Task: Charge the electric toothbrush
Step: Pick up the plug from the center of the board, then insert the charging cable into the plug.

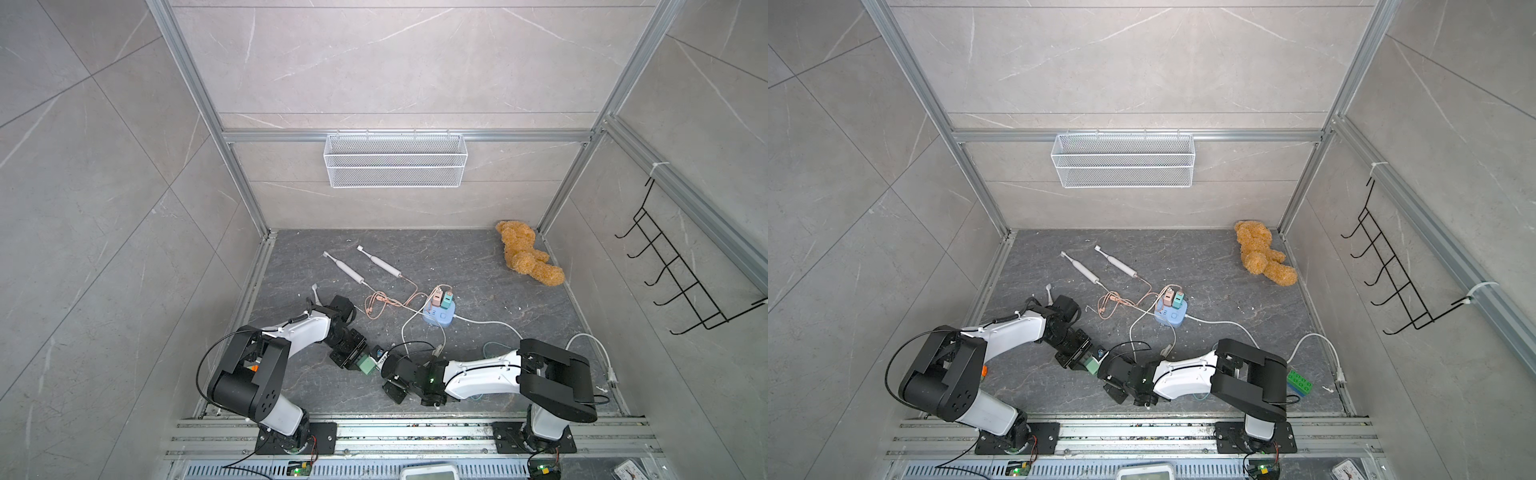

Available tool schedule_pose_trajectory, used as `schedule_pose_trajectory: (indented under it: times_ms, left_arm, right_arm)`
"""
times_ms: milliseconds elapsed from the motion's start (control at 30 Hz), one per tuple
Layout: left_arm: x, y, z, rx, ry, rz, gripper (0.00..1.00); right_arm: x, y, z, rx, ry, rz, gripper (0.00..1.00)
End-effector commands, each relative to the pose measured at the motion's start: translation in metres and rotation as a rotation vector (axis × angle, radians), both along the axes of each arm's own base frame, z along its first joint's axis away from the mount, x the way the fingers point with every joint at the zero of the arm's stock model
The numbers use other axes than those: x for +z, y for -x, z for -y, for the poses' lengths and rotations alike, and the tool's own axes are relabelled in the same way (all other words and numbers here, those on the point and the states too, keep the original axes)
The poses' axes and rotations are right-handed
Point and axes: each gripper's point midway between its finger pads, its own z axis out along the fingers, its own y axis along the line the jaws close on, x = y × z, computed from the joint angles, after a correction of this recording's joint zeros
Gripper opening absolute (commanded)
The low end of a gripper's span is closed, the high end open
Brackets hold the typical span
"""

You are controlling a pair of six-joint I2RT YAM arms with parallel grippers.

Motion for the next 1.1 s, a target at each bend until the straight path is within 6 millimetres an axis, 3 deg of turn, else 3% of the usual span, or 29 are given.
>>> schedule_pose_trajectory:
  times_ms: [0, 200, 767, 1067]
  left_arm:
    - [-0.002, 0.011, -0.003, -0.008, -0.013, -0.048, 0.0]
    - [-0.001, 0.011, -0.003, -0.009, -0.011, -0.048, 0.0]
    - [-0.002, 0.015, -0.002, -0.017, -0.003, -0.044, 0.0]
    - [-0.005, 0.02, 0.0, -0.028, -0.006, -0.052, 0.0]
  right_arm:
    - [-0.001, 0.002, -0.003, 0.037, 0.037, 0.042, 0.0]
    - [-0.003, 0.001, 0.002, 0.016, 0.045, 0.053, 0.0]
    - [0.0, -0.003, -0.013, 0.023, 0.039, 0.078, 0.0]
    - [0.017, -0.014, -0.014, -0.03, 0.009, 0.133, 0.0]
